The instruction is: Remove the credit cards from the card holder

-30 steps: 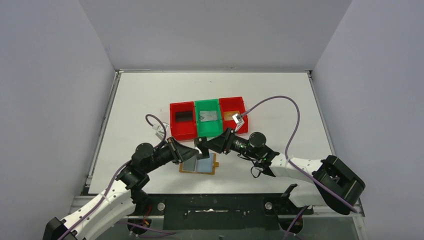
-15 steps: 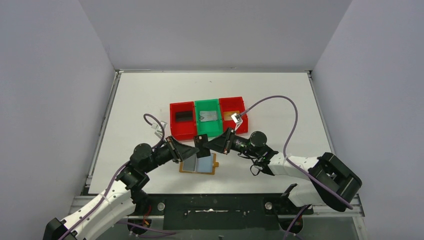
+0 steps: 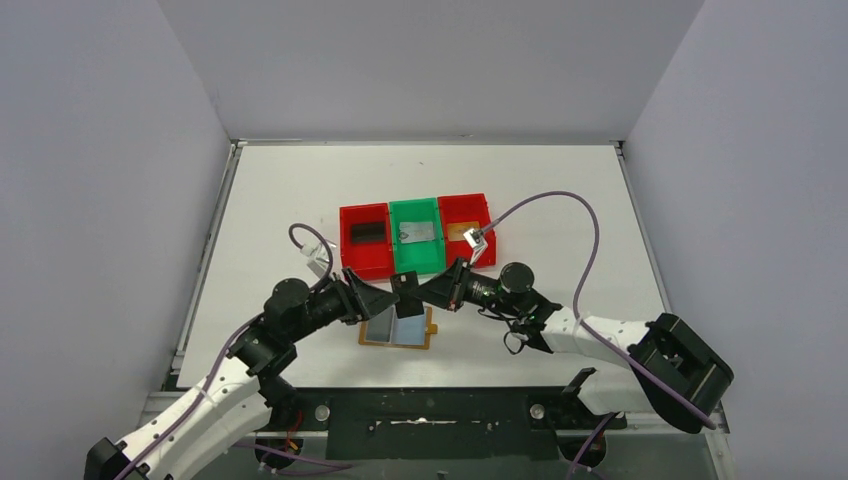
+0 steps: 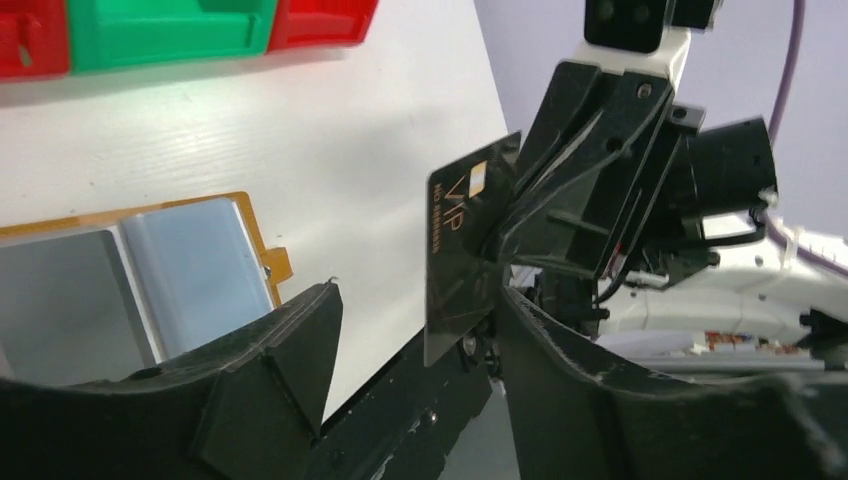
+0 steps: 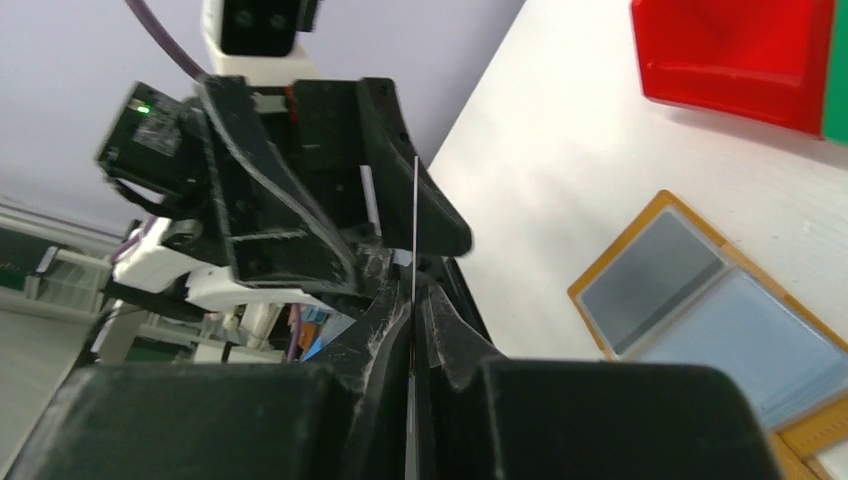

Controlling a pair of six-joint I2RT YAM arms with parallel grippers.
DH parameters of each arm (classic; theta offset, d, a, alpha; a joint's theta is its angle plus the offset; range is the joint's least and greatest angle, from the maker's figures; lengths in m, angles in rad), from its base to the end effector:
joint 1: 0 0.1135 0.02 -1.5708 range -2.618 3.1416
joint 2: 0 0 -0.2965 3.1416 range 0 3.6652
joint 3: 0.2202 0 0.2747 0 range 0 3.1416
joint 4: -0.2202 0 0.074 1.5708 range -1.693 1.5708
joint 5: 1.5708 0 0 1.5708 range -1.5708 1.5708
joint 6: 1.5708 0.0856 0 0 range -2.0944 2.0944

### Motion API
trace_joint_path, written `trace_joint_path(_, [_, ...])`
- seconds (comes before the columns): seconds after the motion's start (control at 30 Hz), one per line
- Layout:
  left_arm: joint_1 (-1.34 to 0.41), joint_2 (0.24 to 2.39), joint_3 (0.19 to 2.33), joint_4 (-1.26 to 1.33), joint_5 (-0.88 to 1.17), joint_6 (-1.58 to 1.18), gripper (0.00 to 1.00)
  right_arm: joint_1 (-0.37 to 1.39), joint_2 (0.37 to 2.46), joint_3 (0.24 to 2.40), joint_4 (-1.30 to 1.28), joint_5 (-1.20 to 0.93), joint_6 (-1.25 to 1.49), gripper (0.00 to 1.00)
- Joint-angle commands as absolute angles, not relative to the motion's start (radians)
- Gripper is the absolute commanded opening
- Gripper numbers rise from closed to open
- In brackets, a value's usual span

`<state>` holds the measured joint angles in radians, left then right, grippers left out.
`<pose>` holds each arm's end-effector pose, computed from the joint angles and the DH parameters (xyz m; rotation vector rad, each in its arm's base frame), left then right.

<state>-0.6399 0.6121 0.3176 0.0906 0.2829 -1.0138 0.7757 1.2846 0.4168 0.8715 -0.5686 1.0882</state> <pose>0.1496 -0.1411 0.2318 -0.1435 2.0035 -1.3880 0.1830 0.2440 0.2328 -0.2478 1.9097 1.8109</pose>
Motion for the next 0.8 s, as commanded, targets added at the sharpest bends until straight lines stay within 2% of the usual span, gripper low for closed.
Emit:
trace_joint_path(0.0, [-0.624, 0.612, 0.483, -0.121, 0.141, -0.879, 0.63, 0.779, 1.210, 0.465, 0.734, -0.467, 0.983, 0.00])
trace_joint_path(0.2, [-0.510, 0.703, 0.602, -0.396, 0.024, -0.779, 0.76, 0.785, 1.190, 0.568, 0.440, -0.345, 0.842, 0.00])
trace_joint_path(0.53, [0.000, 0.878, 0.806, -0.575, 0.224, -0.519, 0.86, 0.821, 1.303, 0.802, 0.188, -0.092, 0.443, 0.00])
trace_joint_path(0.77, [0.066, 0.831, 0.818, -0.554, 0.083, -0.534, 0.89, 0.887, 1.444, 1.000, 0.138, 0.020, 0.096, 0.00])
